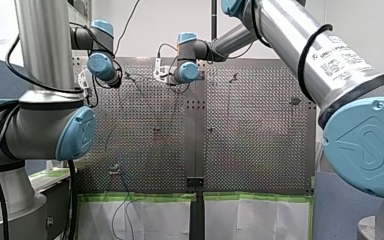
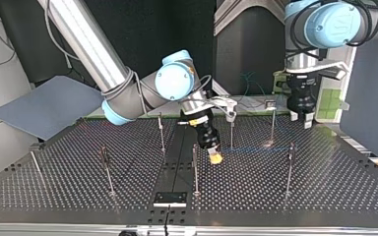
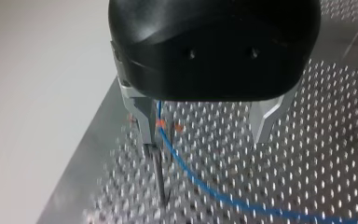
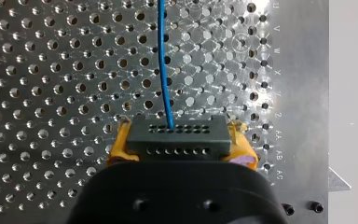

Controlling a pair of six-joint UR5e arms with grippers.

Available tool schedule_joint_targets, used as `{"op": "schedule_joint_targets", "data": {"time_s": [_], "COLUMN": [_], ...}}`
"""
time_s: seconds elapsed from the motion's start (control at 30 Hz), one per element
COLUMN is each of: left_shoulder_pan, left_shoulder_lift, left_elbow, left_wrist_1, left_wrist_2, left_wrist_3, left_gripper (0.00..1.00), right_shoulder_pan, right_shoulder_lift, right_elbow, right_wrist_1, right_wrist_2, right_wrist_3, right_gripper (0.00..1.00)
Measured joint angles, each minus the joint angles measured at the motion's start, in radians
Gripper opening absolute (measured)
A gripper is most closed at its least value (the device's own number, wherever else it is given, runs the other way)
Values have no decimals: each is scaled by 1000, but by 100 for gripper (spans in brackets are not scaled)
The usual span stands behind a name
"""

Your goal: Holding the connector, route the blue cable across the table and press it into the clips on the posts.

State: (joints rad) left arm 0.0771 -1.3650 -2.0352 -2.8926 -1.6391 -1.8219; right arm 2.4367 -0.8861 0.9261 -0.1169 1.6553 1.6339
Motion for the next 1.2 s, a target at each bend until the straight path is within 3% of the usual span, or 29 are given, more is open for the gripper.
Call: {"op": "schedule_joint_targets", "data": {"time_s": [0.27,0.53,0.93,1.2], "left_shoulder_pan": [-21,-41,-68,-95], "left_shoulder_lift": [57,39,-50,-92], "left_elbow": [1,40,97,116], "left_wrist_1": [-32,-4,9,69], "left_wrist_2": [63,126,122,121], "left_wrist_3": [41,46,84,67], "left_gripper": [100,100,100,100], "right_shoulder_pan": [0,0,-5,-6], "right_shoulder_lift": [0,0,0,0], "right_elbow": [0,0,0,0], "right_wrist_1": [1,0,0,-1], "right_wrist_2": [1,2,-1,-1], "right_wrist_3": [0,0,0,0], "right_gripper": [0,0,0,0]}}
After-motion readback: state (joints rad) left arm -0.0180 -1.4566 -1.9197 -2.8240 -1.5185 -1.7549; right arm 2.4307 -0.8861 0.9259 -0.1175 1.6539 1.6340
